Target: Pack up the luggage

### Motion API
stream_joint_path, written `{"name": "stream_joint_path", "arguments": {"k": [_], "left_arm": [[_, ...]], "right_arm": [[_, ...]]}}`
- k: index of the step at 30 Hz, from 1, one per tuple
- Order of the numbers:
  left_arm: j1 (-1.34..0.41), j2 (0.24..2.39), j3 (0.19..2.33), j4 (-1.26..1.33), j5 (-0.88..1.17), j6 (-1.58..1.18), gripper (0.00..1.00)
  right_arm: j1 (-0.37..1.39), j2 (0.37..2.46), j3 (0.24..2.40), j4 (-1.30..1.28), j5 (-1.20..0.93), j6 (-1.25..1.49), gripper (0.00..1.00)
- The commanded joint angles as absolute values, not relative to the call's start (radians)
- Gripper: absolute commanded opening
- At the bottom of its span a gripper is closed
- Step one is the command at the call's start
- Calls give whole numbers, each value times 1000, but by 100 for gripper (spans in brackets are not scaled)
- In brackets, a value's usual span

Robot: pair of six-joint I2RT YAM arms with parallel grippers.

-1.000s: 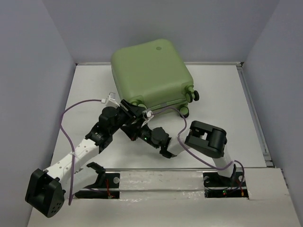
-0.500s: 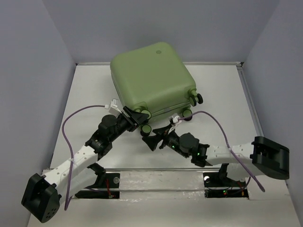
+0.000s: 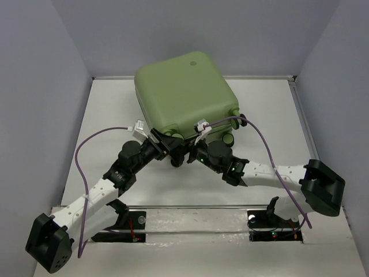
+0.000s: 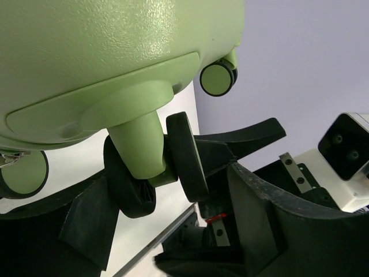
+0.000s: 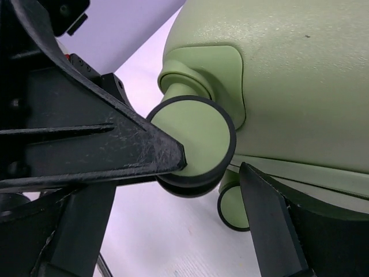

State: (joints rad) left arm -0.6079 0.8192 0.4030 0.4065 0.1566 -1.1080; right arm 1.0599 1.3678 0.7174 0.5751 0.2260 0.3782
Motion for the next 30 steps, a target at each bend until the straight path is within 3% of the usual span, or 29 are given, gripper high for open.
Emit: {"name": "stream_joint_path", "arguments": {"k": [1,11,17,21,22,23,27,30], "left_arm": [[-620,759,436,675,210,-1112,81],[-620,729,405,673,196,-1140,87],[-618,706,385,664,190,-1138,87],[-618,703,379,663,190,-1141,87],[-618,701,377,664,190,-1141,87],[-618,698,376,663,190,-1141,87],[-618,677,376,588,175,-1102,87],[-615,629,403,365,95,-1036,87]], "right_arm": [[1063,1423,802,649,199,348,91],[1063,1600,779,1014,339,405,74],[1063,1615,802,1057,360,413,85],[1063,1631,816,1062,385,407,69],[1063,1632,812,1078,390,407,39],[1063,1635,804,1091,397,411,31],[1063,1632,789,1083,411,414,16],[1063,1603,782,1048,405,408,16]]}}
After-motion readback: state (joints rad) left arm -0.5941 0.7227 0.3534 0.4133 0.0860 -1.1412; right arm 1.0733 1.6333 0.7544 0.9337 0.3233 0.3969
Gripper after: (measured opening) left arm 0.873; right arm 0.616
